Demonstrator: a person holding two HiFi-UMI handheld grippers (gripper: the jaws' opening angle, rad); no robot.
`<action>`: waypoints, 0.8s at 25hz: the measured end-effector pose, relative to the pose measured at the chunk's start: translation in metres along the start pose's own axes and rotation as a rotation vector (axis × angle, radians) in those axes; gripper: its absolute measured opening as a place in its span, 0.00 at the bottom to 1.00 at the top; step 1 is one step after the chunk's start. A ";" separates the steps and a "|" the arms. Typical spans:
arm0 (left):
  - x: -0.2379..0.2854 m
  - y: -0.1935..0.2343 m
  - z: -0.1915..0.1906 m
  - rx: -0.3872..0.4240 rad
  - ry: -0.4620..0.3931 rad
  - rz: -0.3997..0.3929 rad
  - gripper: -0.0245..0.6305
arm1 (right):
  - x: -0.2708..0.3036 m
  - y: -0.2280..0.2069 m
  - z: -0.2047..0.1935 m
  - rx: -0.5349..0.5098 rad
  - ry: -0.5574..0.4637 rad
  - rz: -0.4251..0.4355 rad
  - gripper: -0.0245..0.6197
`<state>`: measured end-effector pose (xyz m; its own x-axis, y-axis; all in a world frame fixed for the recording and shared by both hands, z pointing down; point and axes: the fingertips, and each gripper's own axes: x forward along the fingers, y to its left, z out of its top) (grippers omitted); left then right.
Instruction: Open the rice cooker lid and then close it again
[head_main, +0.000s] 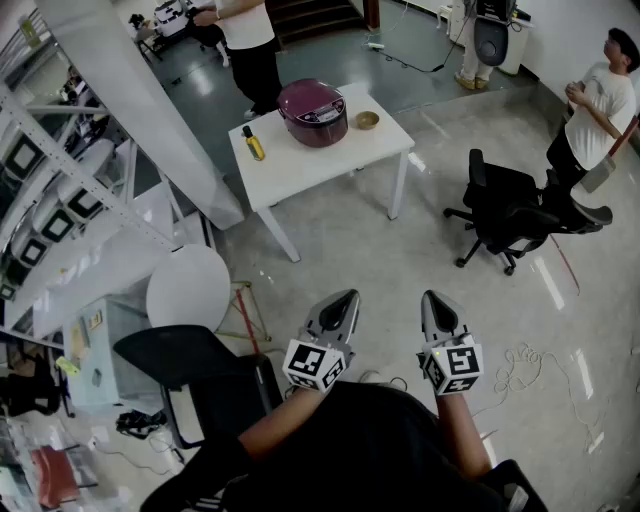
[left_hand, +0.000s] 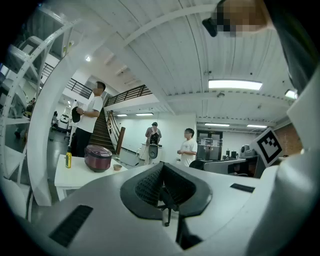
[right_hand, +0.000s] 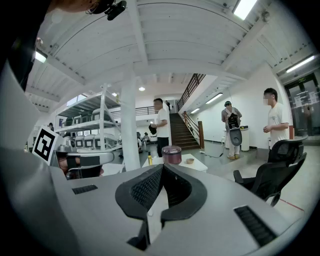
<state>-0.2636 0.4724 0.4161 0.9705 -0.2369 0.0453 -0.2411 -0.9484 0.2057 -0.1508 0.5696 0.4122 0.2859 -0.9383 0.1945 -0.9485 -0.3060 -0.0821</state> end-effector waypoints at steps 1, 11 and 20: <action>0.000 -0.001 0.000 0.002 0.000 -0.004 0.04 | 0.000 -0.003 0.002 -0.001 -0.008 -0.008 0.04; -0.003 -0.006 -0.003 0.007 0.002 -0.026 0.04 | -0.004 -0.012 0.003 0.006 -0.035 0.000 0.04; 0.002 -0.007 -0.011 -0.010 0.027 -0.053 0.04 | -0.017 -0.027 0.004 0.024 -0.062 0.023 0.04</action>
<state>-0.2601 0.4808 0.4251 0.9818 -0.1801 0.0606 -0.1891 -0.9574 0.2183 -0.1291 0.5935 0.4069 0.2724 -0.9532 0.1313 -0.9517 -0.2870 -0.1093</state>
